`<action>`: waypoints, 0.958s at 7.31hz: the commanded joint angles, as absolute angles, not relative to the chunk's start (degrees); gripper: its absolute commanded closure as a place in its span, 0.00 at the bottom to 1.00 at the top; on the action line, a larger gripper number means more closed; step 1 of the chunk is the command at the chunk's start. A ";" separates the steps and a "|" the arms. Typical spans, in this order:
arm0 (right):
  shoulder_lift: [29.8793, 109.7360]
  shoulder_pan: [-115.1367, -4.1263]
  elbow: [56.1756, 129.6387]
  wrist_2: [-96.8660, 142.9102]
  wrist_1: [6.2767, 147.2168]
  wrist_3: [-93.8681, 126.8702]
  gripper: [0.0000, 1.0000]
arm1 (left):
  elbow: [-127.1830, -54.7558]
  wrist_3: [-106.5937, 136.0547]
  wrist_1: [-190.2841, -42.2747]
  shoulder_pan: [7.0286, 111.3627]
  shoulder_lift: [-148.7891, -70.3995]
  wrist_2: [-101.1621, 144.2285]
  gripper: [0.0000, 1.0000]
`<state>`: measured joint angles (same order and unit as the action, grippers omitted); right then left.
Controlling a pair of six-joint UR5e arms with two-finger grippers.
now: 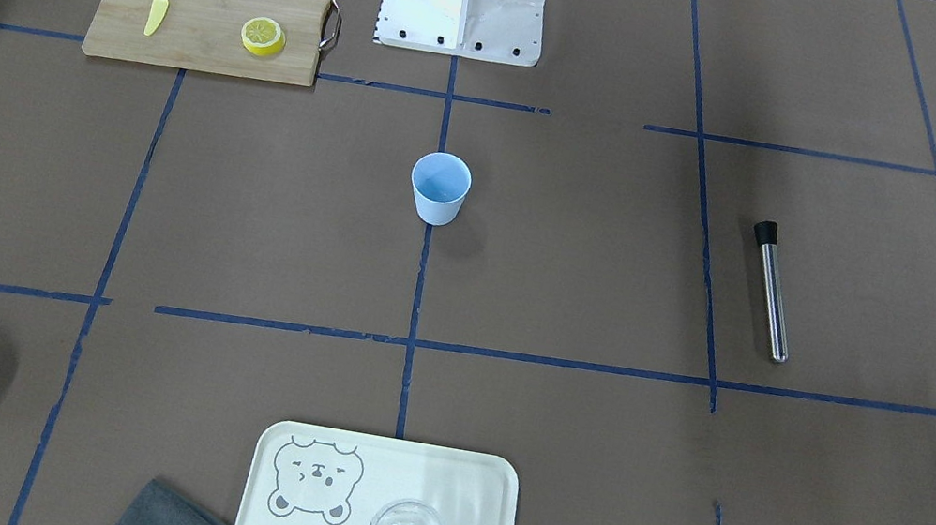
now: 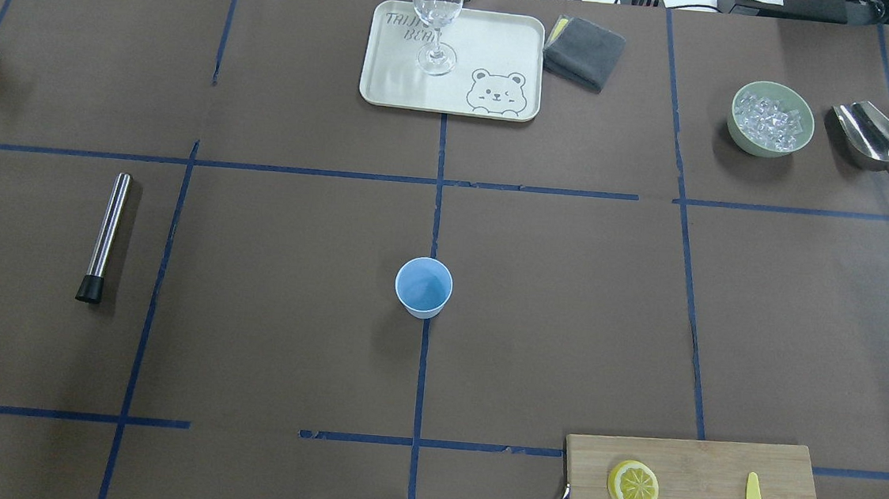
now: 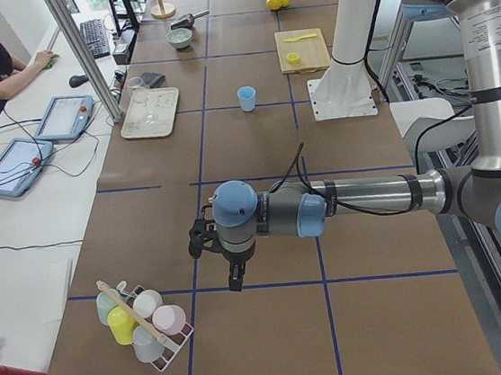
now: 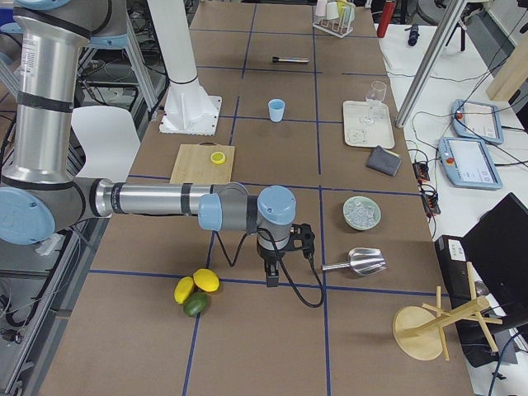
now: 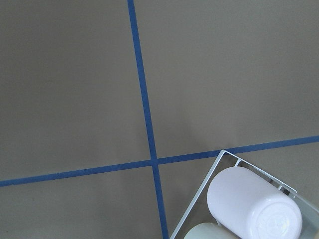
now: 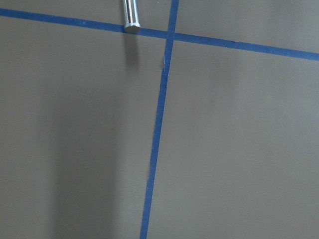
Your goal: Squeeze lemon into cup
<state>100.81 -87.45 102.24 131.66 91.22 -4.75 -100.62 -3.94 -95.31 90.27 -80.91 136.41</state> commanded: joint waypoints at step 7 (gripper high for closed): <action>99.67 -87.19 105.47 134.11 81.23 -4.05 0.00 | -101.07 -4.04 -95.71 90.26 -80.86 136.67 0.00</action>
<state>100.23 -87.23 104.78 133.58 83.69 -4.55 -101.10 -4.04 -95.77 90.26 -80.86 136.69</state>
